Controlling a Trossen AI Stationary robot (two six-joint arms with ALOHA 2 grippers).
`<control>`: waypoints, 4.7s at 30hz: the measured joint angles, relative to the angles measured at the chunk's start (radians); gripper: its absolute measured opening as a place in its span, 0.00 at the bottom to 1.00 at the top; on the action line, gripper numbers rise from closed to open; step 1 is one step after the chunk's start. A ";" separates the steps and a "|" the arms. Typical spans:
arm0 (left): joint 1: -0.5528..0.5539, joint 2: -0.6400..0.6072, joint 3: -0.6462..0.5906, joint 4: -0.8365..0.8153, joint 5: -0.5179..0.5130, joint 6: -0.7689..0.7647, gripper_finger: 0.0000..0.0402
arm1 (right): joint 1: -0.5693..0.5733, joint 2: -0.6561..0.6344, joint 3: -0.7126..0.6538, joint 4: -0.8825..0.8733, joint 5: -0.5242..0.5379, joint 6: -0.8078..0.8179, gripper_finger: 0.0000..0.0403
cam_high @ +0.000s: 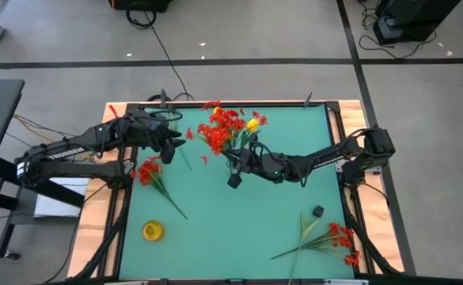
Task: Sort flowers into vase by color
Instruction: Put the red flowers into the transparent vase, then adjust the transparent vase
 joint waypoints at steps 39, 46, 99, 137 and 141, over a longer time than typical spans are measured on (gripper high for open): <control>0.000 0.054 0.002 0.100 -0.001 -0.017 0.43 | 0.211 0.002 0.000 -0.187 0.569 0.266 0.41; -0.011 0.122 0.002 0.137 0.032 -0.007 0.43 | 0.226 0.002 0.000 -0.196 0.592 0.266 0.41; -0.079 0.142 0.000 -0.311 -0.005 -0.226 0.43 | -0.413 0.584 0.892 -1.237 -0.891 0.812 0.53; -0.079 0.142 0.001 -0.337 -0.005 -0.226 0.43 | -0.381 0.686 0.924 -1.295 -0.716 0.998 0.62; -0.079 0.143 0.001 -0.336 -0.005 -0.224 0.43 | -0.380 0.687 0.925 -1.340 -0.719 0.992 0.50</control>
